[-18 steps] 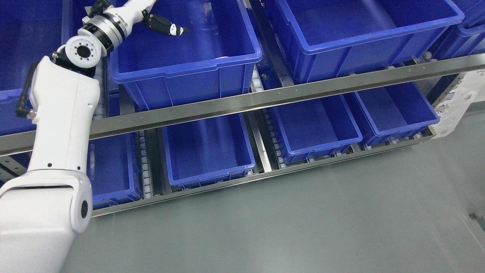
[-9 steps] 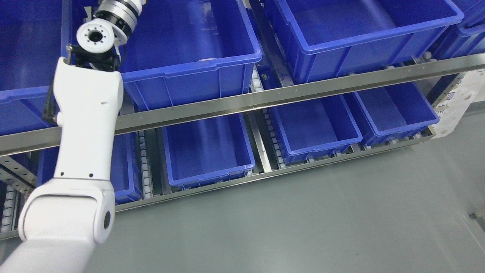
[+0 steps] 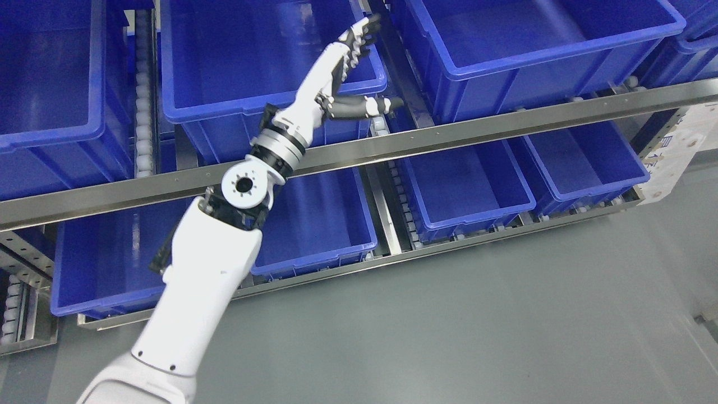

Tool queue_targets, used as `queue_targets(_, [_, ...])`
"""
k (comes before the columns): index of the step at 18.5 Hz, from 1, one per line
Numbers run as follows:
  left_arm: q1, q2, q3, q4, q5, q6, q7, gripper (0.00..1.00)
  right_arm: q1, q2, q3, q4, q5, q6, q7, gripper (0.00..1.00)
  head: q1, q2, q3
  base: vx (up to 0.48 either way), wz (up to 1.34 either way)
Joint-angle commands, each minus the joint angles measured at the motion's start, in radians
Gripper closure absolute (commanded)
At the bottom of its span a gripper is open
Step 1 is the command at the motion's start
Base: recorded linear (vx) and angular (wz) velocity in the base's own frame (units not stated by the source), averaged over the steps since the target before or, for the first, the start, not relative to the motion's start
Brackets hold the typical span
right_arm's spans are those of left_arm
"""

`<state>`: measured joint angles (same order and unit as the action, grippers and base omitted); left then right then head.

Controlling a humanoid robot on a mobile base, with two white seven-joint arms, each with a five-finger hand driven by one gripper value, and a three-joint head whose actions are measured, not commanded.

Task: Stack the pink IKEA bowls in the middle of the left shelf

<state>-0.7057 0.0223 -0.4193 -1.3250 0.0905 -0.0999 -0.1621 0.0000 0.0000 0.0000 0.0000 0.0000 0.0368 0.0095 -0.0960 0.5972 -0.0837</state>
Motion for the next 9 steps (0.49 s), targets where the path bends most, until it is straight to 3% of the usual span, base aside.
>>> queue_targets(1, [0.251, -0.005, -0.302, -0.221, -0.020, -0.095, -0.008, 0.00, 0.029, -0.017, -0.011, -0.034, 0.000, -0.003, -0.003, 0.00, 0.0000, 0.000, 0.000, 0.000, 0.00])
queue_targets(5, [0.370, -0.005, -0.267, -0.220, -0.020, -0.161, -0.016, 0.00, 0.029, -0.017, -0.012, -0.034, 0.000, -0.002, -0.003, 0.00, 0.0000, 0.000, 0.000, 0.000, 0.00])
queue_targets(9, [0.511, -0.005, 0.041, -0.214, -0.020, -0.175, -0.014, 0.00, 0.029, -0.017, -0.011, -0.034, 0.000, -0.002, -0.003, 0.00, 0.0000, 0.000, 0.000, 0.000, 0.00])
